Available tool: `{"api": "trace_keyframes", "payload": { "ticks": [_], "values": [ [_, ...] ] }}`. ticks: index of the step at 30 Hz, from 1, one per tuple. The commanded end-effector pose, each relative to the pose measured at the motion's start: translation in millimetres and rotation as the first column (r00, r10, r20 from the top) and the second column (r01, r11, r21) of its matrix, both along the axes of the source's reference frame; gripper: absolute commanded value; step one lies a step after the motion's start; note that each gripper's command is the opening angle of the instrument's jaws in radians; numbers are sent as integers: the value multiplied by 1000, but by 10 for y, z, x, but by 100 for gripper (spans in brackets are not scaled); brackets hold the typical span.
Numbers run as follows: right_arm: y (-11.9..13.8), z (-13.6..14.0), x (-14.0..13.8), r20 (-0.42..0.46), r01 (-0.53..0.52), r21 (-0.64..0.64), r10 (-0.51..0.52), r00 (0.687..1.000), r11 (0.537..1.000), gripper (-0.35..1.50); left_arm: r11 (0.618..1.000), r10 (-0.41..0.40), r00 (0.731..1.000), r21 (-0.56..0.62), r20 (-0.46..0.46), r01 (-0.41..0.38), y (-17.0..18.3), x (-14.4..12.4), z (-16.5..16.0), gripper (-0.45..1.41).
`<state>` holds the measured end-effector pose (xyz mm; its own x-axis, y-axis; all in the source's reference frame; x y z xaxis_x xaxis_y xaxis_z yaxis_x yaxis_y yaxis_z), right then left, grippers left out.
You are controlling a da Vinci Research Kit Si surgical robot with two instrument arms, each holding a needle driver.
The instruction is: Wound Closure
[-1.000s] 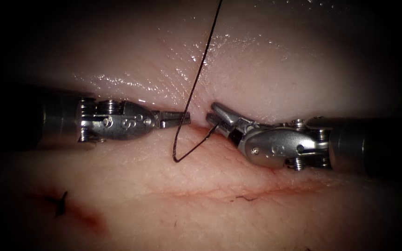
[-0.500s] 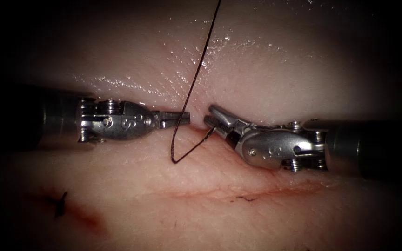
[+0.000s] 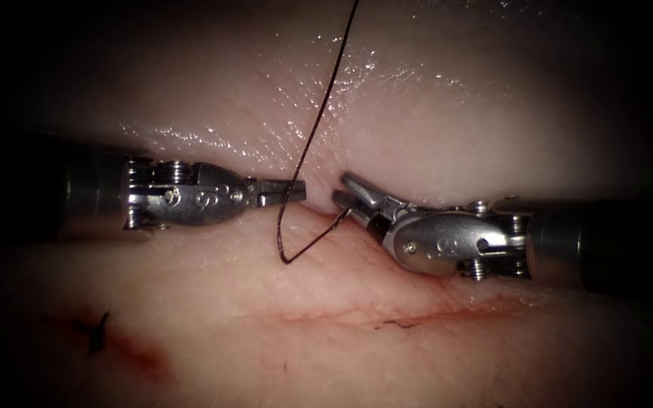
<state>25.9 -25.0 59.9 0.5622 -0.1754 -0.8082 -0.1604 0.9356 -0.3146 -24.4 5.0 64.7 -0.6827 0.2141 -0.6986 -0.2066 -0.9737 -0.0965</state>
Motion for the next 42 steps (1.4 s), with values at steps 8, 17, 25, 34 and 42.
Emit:
{"api": "trace_keyframes", "payload": {
  "ticks": [8, 17, 25, 34, 42],
  "values": [
    [-12, 13, -1, 18, -1, 79, -1, 1000, 997, -35, 1000, 6, 1000, -7, -2, -6, -1, -5, 6, -43],
    [-17, 18, 0, 30, -14, 126, 10, 999, 992, -35, 1000, 5, 1000, -7, -3, -5, -1, -5, 6, -45],
    [-20, 19, 0, 38, -12, 134, 7, 999, 991, -35, 1000, 9, 1000, -11, -4, -9, -1, -5, 6, -45],
    [-24, 21, 1, 31, -7, 159, 2, 1000, 987, -35, 1000, 10, 1000, -10, -2, -10, -1, -5, 6, -45],
    [-29, 25, 1, 35, 0, 193, -7, 999, 981, -35, 1000, 10, 1000, -10, -3, -10, -1, -5, 6, -45]
  ]
}}
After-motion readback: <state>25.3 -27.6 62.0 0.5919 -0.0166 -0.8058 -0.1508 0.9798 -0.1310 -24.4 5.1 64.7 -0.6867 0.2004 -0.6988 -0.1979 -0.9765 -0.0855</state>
